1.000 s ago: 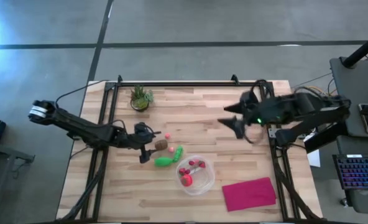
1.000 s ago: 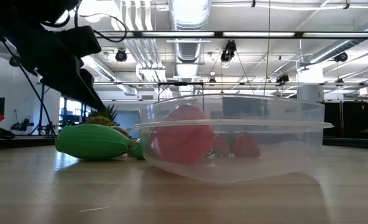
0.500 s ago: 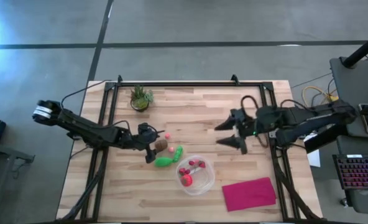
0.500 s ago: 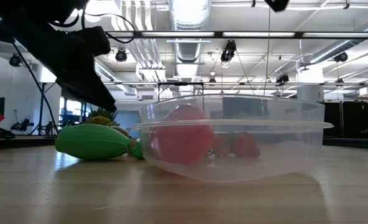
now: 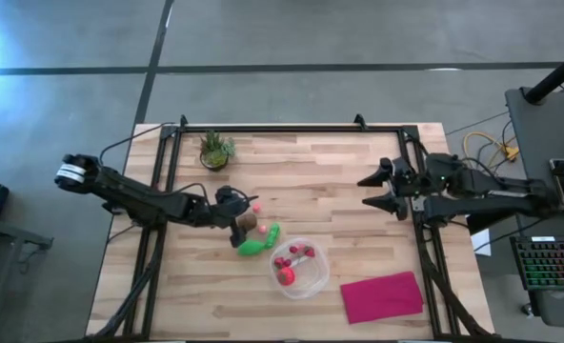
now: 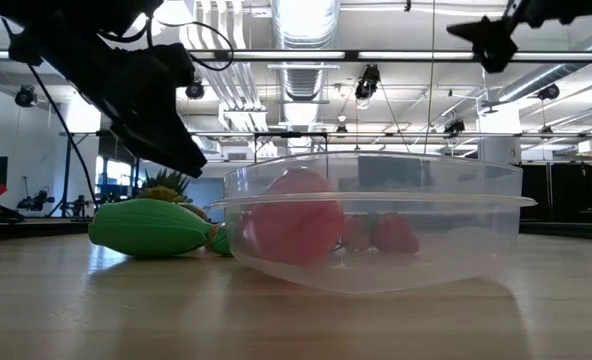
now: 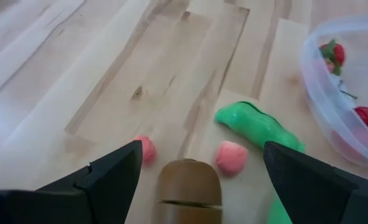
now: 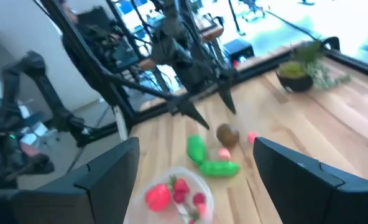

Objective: Pick and placing Produce into tupperware
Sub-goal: Put the brown kiwi into the transparent bin

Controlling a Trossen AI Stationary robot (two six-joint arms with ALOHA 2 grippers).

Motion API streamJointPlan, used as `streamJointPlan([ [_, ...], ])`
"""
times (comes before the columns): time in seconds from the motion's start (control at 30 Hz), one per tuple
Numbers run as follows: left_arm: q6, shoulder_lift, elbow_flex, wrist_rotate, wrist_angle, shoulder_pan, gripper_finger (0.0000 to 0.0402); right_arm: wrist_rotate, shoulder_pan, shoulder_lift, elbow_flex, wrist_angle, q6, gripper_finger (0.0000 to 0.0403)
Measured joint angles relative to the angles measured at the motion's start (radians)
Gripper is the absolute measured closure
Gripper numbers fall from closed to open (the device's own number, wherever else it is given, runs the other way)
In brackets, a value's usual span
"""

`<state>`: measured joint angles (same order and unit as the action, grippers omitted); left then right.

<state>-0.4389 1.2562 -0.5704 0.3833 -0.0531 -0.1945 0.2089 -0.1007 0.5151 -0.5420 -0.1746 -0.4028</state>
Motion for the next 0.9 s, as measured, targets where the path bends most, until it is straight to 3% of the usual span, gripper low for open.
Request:
streamJointPlan([
  [0.23,0.0,0.035,-0.017,0.0,0.001,0.046,0.0081,0.0,-0.012,-0.008,0.106,0.08,-0.015,0.0093],
  [0.57,0.0,0.061,-0.028,0.0,0.0,0.068,0.0081,-0.071,-0.011,-0.004,0.316,0.361,-0.022,0.0097],
  [0.9,0.0,0.055,-0.028,-0.001,0.001,0.071,0.0081,-0.044,-0.011,-0.038,0.376,0.385,-0.058,0.0096],
])
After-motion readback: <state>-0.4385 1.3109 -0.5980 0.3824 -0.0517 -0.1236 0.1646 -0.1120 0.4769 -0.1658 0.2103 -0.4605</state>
